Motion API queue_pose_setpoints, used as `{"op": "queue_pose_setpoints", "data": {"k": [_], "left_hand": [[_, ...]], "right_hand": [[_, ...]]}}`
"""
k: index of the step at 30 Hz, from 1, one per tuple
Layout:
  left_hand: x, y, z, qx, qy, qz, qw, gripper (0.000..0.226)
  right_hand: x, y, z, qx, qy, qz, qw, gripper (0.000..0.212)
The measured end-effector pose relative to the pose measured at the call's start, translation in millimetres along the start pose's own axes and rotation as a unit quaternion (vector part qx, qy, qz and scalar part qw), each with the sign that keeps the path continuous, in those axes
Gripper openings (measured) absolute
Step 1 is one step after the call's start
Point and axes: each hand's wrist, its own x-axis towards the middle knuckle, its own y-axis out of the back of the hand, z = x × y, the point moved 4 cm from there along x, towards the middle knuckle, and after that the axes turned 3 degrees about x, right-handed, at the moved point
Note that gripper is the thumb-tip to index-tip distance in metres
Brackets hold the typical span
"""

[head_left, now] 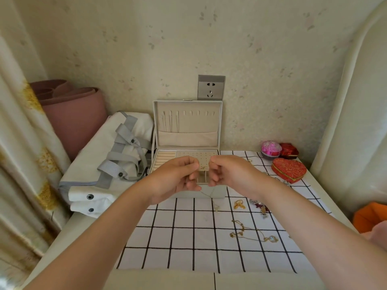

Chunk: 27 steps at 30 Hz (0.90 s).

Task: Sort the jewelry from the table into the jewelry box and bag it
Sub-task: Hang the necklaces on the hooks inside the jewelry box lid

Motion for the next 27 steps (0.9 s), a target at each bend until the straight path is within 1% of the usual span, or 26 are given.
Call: {"op": "queue_pose_setpoints", "data": {"k": [2,4,7,9,10,12,14,15,17,19,22,27], "left_hand": [[-2.8,3.3,2.5,-0.043,0.016,-0.016,0.999,0.010],[-5.5,6.3,4.7,-0.056,0.029,-0.031,0.998,0.009],[-9.2,8.6,6.0,-0.035,0.056,-0.036,0.997,0.021],[-10.4,10.4,5.3,-0.011,0.065,-0.038,0.997,0.035],[-10.6,12.1,5.2,0.011,0.066,-0.037,0.997,0.038],[-11.8,15.7,6.7,0.106,0.067,-0.031,0.992,0.031],[-14.8,19.2,9.1,0.207,0.074,-0.029,0.975,0.024],[-16.4,21.7,10.7,0.229,0.075,-0.028,0.970,0.022],[-17.8,28.8,14.6,0.217,0.066,-0.021,0.974,0.021],[-18.8,36.5,18.5,0.176,0.051,-0.009,0.983,0.022],[-18.6,47.0,23.4,0.138,0.027,0.009,0.990,0.024],[-16.0,54.3,27.9,0.129,-0.003,0.038,0.991,0.024]], "right_hand": [[1.6,-1.6,-0.9,0.033,-0.005,-0.012,0.999,0.035],[2.4,-2.5,-1.8,0.043,-0.010,-0.012,0.999,0.034],[2.5,-4.4,-3.9,0.039,-0.009,-0.005,0.999,0.033],[2.4,-6.4,-6.1,0.034,-0.009,-0.004,0.999,0.033],[2.8,-6.9,-7.2,0.027,-0.007,-0.003,1.000,0.033],[4.1,-6.7,-10.1,-0.005,-0.003,0.002,1.000,0.031],[4.1,-5.8,-13.3,-0.063,-0.004,0.011,0.998,0.030],[4.2,-5.1,-14.5,-0.096,-0.006,0.014,0.995,0.031],[4.3,-4.2,-15.9,-0.144,-0.012,0.012,0.989,0.037],[5.5,-4.2,-16.2,-0.154,-0.019,-0.001,0.988,0.042],[8.7,-3.9,-16.8,-0.138,-0.019,-0.014,0.990,0.044],[15.2,-5.9,-15.8,-0.093,0.009,-0.023,0.995,0.041]]}}
